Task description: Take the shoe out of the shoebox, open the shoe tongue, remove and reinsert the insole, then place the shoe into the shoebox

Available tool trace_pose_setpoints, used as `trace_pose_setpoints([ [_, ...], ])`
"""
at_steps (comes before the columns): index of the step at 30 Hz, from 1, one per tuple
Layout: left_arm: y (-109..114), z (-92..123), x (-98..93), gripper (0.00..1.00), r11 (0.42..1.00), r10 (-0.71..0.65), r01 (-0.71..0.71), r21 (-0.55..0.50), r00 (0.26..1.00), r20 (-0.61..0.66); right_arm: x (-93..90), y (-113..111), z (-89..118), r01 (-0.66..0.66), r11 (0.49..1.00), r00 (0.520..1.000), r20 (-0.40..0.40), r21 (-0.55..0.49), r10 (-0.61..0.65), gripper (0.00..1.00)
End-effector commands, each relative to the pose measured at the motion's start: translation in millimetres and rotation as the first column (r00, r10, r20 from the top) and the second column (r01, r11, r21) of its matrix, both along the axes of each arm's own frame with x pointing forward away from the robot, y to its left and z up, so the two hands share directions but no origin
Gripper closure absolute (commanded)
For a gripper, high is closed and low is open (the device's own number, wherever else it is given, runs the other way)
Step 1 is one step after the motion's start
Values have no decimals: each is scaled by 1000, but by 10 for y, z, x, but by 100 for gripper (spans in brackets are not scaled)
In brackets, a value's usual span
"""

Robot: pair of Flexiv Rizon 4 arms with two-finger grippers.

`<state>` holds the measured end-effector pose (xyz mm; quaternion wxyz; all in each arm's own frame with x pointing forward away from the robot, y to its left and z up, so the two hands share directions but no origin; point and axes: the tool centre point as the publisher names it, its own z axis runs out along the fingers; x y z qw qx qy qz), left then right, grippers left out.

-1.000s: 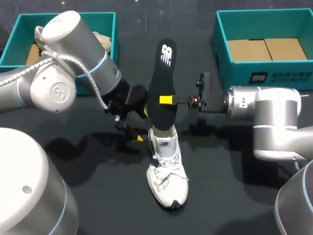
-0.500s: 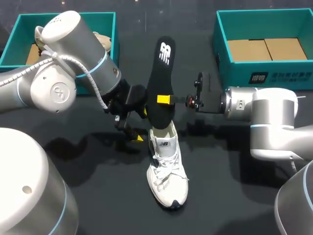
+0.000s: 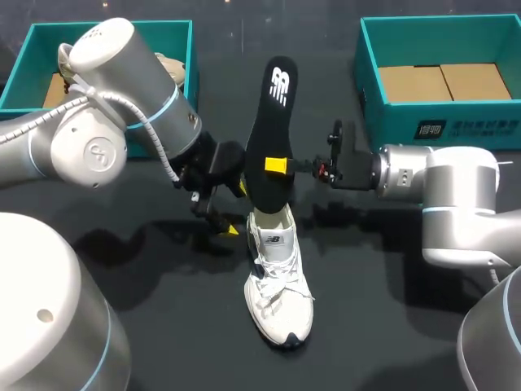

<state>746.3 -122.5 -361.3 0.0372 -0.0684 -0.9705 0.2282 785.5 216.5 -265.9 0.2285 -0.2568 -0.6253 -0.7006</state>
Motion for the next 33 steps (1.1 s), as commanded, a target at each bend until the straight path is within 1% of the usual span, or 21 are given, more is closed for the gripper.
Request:
trace_pose_setpoints([
  [1,-11,-14,2,0,1000,-1,1,1,1000,0,-10,5,12,10,1000,1000,14,5,-10,100],
  [9,-11,-14,2,0,1000,-1,1,1,1000,0,0,38,32,18,1000,998,60,-4,-18,100],
  [13,-11,-14,2,0,1000,-1,1,1,1000,0,-7,44,12,27,1000,997,71,-2,-27,100],
  [21,-11,-14,2,0,1000,-1,1,1,1000,0,-15,28,-19,36,999,995,96,5,-36,100],
  [28,-11,-14,2,0,1000,-1,1,1,1000,0,-39,-3,7,45,999,990,135,17,-47,100],
  [33,-11,-14,2,0,1000,-1,1,1,1000,0,-41,-9,-20,44,999,988,146,21,-47,100],
])
